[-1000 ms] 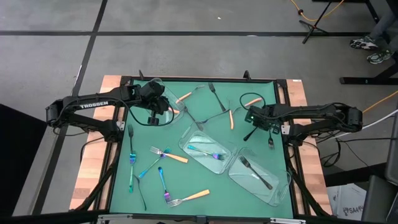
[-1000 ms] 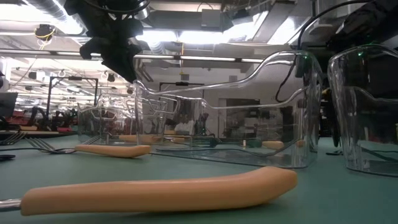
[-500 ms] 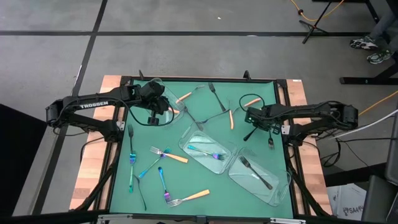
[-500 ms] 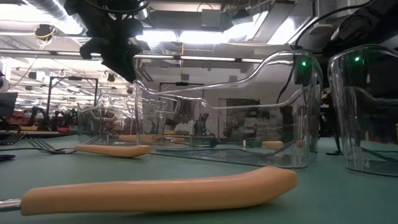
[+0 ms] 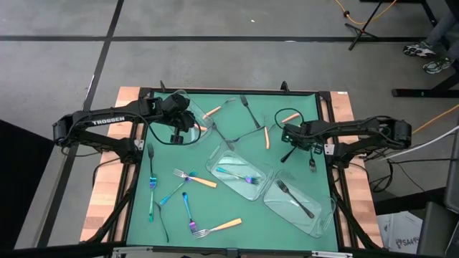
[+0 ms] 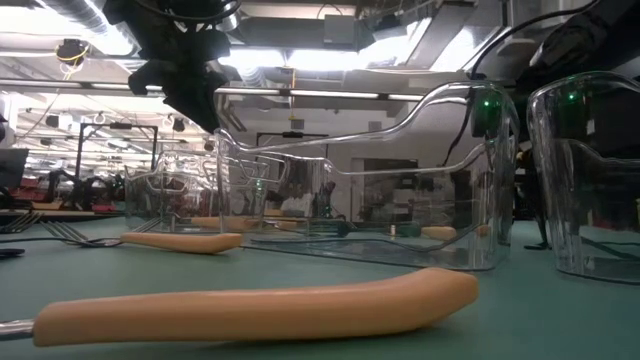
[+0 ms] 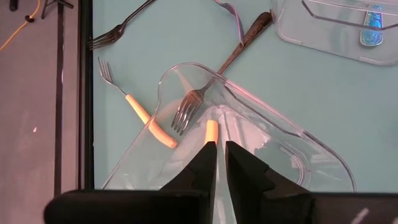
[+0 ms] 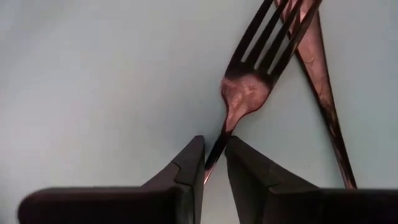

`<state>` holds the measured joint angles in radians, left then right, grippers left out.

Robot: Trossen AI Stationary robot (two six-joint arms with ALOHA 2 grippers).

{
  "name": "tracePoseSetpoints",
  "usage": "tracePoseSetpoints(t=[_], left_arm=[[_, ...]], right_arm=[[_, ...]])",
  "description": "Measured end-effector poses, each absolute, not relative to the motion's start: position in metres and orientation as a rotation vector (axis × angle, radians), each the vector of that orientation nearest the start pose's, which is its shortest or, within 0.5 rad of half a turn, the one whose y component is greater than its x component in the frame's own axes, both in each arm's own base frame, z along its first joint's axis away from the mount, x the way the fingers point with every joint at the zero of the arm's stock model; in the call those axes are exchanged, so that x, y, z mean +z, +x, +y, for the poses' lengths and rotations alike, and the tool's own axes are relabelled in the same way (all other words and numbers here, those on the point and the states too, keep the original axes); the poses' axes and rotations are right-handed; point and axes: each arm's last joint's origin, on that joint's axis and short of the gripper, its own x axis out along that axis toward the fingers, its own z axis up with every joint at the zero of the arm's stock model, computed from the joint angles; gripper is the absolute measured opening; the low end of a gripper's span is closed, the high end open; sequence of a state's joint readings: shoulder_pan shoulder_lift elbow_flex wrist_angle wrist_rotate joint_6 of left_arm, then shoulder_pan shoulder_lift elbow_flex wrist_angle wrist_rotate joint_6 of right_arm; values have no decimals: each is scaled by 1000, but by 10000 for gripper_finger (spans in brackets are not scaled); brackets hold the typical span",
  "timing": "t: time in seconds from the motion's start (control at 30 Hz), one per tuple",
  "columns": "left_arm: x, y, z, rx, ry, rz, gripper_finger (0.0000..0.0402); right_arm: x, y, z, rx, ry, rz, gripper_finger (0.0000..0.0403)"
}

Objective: Sort silverware by color (type)
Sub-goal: Put the black fork into the bottom transparent bin

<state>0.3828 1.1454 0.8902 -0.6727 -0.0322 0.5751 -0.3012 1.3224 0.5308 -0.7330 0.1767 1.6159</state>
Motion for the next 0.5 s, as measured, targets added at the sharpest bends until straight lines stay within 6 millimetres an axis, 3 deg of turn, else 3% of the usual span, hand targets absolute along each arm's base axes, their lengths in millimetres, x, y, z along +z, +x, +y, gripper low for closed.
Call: tracePoseSetpoints(t=[0.27, 0.5], left_arm=[[263, 205, 83, 108, 364, 996, 29], [263, 205, 83, 108, 364, 996, 29]], right_arm=[[131, 166, -57, -1523, 1315, 854, 6], [131, 166, -57, -1506, 1284, 872, 4]])
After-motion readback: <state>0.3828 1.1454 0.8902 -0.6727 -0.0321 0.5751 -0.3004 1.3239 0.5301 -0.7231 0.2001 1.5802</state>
